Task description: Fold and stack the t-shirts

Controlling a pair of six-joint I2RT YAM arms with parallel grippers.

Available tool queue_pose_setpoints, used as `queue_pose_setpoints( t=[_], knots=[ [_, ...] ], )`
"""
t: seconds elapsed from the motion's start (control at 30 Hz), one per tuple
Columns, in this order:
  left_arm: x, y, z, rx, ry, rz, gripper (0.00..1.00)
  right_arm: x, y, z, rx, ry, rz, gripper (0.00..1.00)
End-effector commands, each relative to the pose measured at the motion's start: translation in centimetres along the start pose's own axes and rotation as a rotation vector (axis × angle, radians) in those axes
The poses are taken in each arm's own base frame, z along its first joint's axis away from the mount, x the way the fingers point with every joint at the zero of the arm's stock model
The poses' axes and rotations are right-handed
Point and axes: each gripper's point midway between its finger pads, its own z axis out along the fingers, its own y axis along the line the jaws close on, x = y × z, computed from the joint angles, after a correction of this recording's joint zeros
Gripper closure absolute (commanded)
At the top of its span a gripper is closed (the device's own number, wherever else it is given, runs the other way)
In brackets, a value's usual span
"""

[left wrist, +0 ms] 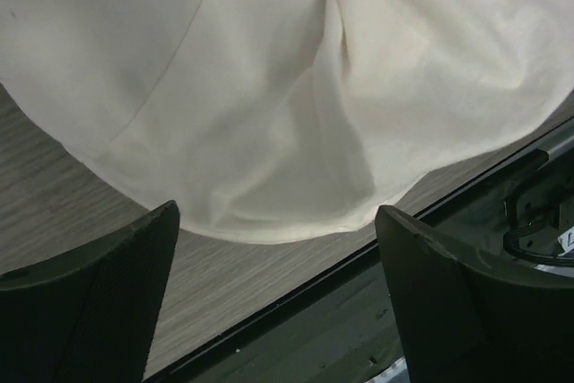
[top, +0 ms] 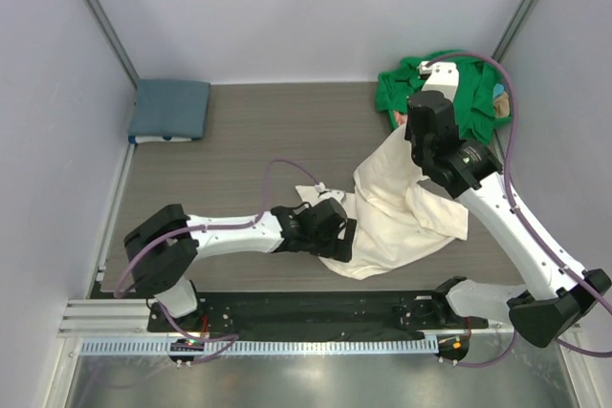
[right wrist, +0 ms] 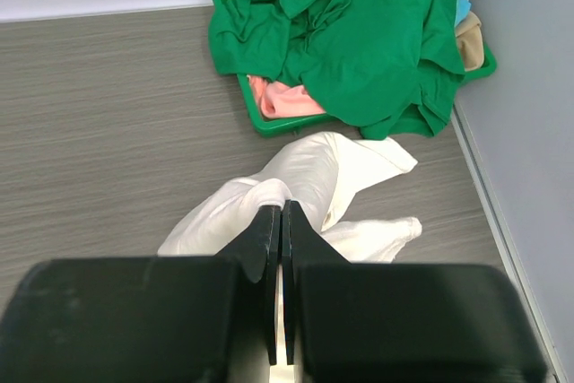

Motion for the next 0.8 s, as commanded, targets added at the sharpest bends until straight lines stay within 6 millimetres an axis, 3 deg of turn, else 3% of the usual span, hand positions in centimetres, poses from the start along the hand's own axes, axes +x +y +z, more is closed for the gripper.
queue_pose_setpoints(
  t=[0.0,0.07,0.13,0.2,0.23,0.27,0.3,0.33,0.47,0.5,0.57,0.6,0.63,0.7,0.73,0.77],
  knots=[
    [0.7,0.0,0.8,-0.093,0.012,-0.055,0.14,-1.9,-0.9,-0.9,0.003,-0.061,0.077,0.99],
    [2.2,0.9,2.5,-0.161,0.079,-0.082,0.31,-2.0,-0.9,-1.0,0.001,-0.063,0.079,0.99],
    [3.5,1.8,3.7,-0.206,0.121,-0.094,0.42,-2.0,-1.1,-0.9,0.005,-0.062,0.081,0.99],
    [3.8,2.3,4.2,-0.229,0.125,-0.093,0.63,-1.8,-1.0,-0.9,0.003,-0.060,0.080,0.99],
    [3.9,3.5,4.2,-0.285,0.124,-0.082,0.81,-1.8,-1.1,-0.9,0.004,-0.060,0.080,0.99],
    [3.4,4.1,4.3,-0.331,0.118,-0.057,0.93,-1.7,-1.0,-0.9,0.003,-0.057,0.080,0.99],
    [2.8,5.2,3.9,-0.387,0.109,-0.047,1.00,-1.6,-1.1,-0.9,0.004,-0.055,0.078,0.99],
    [3.0,7.1,2.8,-0.472,0.136,-0.022,1.00,-1.4,-1.0,-0.8,0.005,-0.050,0.079,0.99],
    [-2.3,13.2,-2.1,-0.624,0.042,-0.042,1.00,-1.1,-0.6,-0.6,-0.011,-0.041,0.087,0.99],
    [-5.2,16.2,-4.7,-0.661,-0.019,-0.099,1.00,-0.9,-0.5,-0.5,-0.013,-0.037,0.092,0.99],
    [-7.6,20.0,-8.4,-0.738,-0.063,-0.156,1.00,-0.3,-0.3,-0.4,-0.017,-0.023,0.098,0.99],
    [-9.7,23.7,-11.8,-0.814,-0.124,-0.219,1.00,0.0,0.0,-0.3,-0.027,-0.015,0.099,0.99],
    [-11.0,25.0,-13.3,-0.827,-0.158,-0.255,0.98,0.3,0.2,-0.1,-0.034,-0.006,0.096,0.99],
    [-12.6,27.4,-15.9,-0.838,-0.197,-0.310,0.77,1.4,0.9,0.2,-0.054,0.023,0.094,0.99],
    [-13.5,27.4,-17.0,-0.846,-0.221,-0.307,0.42,1.8,1.2,0.4,-0.062,0.035,0.091,0.99],
    [-13.9,27.1,-17.6,-0.847,-0.233,-0.300,0.31,2.5,1.6,0.6,-0.073,0.051,0.093,0.99]
  ],
)
